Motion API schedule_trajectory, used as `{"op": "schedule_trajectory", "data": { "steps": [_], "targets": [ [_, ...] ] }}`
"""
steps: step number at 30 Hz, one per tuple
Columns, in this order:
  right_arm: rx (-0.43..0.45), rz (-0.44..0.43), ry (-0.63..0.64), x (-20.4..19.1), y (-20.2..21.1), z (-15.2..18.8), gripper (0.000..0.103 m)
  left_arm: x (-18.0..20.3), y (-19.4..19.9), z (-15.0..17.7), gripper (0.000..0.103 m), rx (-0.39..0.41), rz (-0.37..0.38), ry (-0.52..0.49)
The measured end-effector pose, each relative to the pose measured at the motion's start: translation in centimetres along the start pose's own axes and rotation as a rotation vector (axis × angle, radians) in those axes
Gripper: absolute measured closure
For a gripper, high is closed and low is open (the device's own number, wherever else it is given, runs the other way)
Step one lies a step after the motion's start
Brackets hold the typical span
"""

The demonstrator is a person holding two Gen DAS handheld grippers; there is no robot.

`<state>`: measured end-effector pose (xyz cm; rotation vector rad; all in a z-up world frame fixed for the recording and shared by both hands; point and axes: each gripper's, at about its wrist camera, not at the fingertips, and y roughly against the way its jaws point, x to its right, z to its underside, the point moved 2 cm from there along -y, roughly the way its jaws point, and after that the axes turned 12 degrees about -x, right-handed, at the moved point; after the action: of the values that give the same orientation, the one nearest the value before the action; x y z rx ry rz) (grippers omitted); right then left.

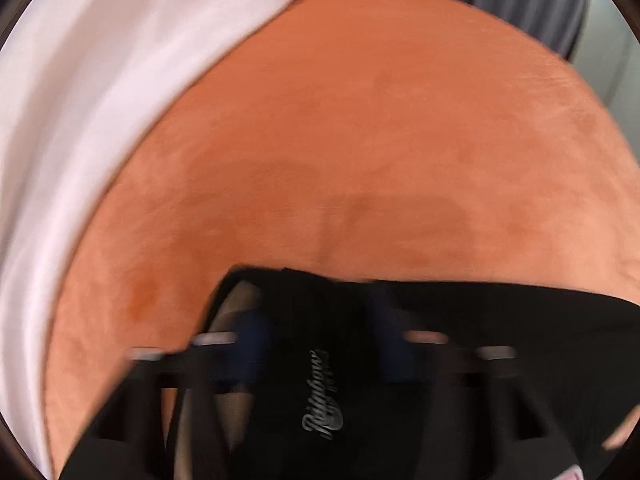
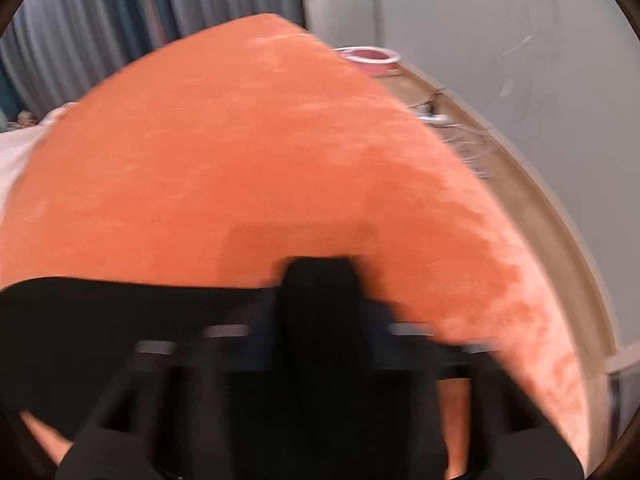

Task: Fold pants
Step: 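Grasp the waistband with the left tool while the right tool grasps the waistband's other corner, then lift the waistband with both tools and fold it over onto the legs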

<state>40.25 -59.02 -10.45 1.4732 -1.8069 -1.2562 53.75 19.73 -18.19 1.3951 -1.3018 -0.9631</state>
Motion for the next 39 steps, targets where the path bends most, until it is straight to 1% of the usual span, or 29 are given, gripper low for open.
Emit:
{"op": "schedule_trajectory", "data": {
  "steps": [1,2,3,4,5,7,8,9,11,12,14,15,16,17,19,20,23,26,28,30,31,32,33,34,35,36,37,38,39],
  "targets": [
    [0.012,0.008,0.012,-0.5,0.6,0.1,0.090,0.2,1.0,0.4,0.083,0.023,-0.003,0.005],
    [0.028,0.027,0.043,-1.2,1.3,0.2,0.091,0.3,1.9,0.7,0.095,0.045,-0.005,0.002],
    [0.048,0.028,0.073,-1.9,2.4,0.5,0.091,0.2,3.4,1.3,0.095,0.087,-0.024,-0.003],
    [0.070,0.020,0.087,-2.3,3.5,0.8,0.091,0.0,5.0,2.0,0.095,0.125,-0.016,-0.006],
    [0.102,0.008,0.100,-2.6,5.2,1.2,0.092,-0.5,6.3,2.6,0.095,0.147,0.012,-0.006],
    [0.154,-0.024,0.125,-2.6,8.3,2.0,0.092,-1.9,10.1,4.6,0.095,0.201,0.083,-0.010],
    [0.179,-0.036,0.140,-2.5,9.9,2.5,0.092,-2.1,11.3,5.4,0.095,0.218,0.095,-0.023],
    [0.201,-0.050,0.158,-2.4,11.5,3.0,0.092,-2.5,13.2,6.9,0.095,0.233,0.105,-0.046],
    [0.230,-0.060,0.183,-2.1,14.7,4.5,0.092,-2.2,15.1,7.6,0.095,0.239,0.108,-0.070],
    [0.238,-0.064,0.195,-2.0,15.6,5.2,0.092,-2.3,16.3,8.8,0.095,0.245,0.117,-0.086],
    [0.265,-0.072,0.244,-2.1,18.3,7.5,0.092,-2.8,18.5,11.2,0.095,0.260,0.151,-0.108],
    [0.272,-0.078,0.262,-1.9,19.3,8.7,0.092,-2.9,19.8,13.1,0.094,0.273,0.173,-0.128],
    [0.276,-0.088,0.280,-1.7,20.1,9.7,0.092,-3.0,20.2,14.1,0.094,0.279,0.174,-0.141],
    [0.278,-0.095,0.303,-1.4,20.9,11.3,0.092,-3.3,20.8,16.2,0.094,0.278,0.180,-0.160],
    [0.269,-0.089,0.333,-0.7,21.6,14.1,0.092,-3.9,21.2,19.4,0.094,0.261,0.180,-0.175],
    [0.258,-0.085,0.345,-0.1,21.7,15.2,0.092,-4.5,20.7,21.2,0.093,0.241,0.172,-0.183],
    [0.195,-0.088,0.368,2.0,21.0,19.4,0.092,-6.1,18.1,24.7,0.093,0.165,0.118,-0.186],
    [0.113,-0.104,0.364,4.2,18.6,22.7,0.091,-8.1,13.4,26.7,0.092,0.068,0.071,-0.160],
    [0.066,-0.106,0.354,5.1,16.5,24.2,0.091,-8.8,10.4,27.1,0.091,0.017,0.037,-0.141],
    [0.007,-0.112,0.329,6.5,14.3,25.2,0.090,-9.5,8.1,26.9,0.087,-0.012,0.023,-0.109],
    [-0.008,-0.112,0.312,7.1,13.6,25.6,0.087,-9.6,7.7,26.6,0.085,-0.012,0.035,-0.092],
    [-0.013,-0.121,0.297,7.3,13.3,25.8,0.081,-9.8,7.9,26.4,0.082,-0.004,0.044,-0.070],
    [-0.007,-0.151,0.268,8.0,13.7,26.1,0.079,-9.8,8.2,26.4,0.081,0.004,0.054,-0.058],
    [0.007,-0.169,0.250,8.4,14.2,26.2,0.073,-9.8,9.0,26.4,0.079,0.014,0.064,-0.053],
    [0.026,-0.178,0.238,8.8,14.9,26.4,0.064,-9.6,9.9,26.7,0.074,0.024,0.060,-0.053],
    [0.061,-0.183,0.226,9.4,16.3,26.6,0.059,-9.5,11.0,26.8,0.072,0.043,0.036,-0.063],
    [0.084,-0.179,0.220,9.5,17.1,26.5,0.049,-9.3,12.1,27.0,0.064,0.063,-0.003,-0.073],
    [0.114,-0.177,0.210,10.0,18.1,26.7,0.044,-9.2,13.3,27.1,0.056,0.086,-0.041,-0.080],
    [0.149,-0.191,0.194,10.8,19.2,26.6,0.042,-9.0,14.5,27.2,0.054,0.110,-0.069,-0.083]
  ]
}}
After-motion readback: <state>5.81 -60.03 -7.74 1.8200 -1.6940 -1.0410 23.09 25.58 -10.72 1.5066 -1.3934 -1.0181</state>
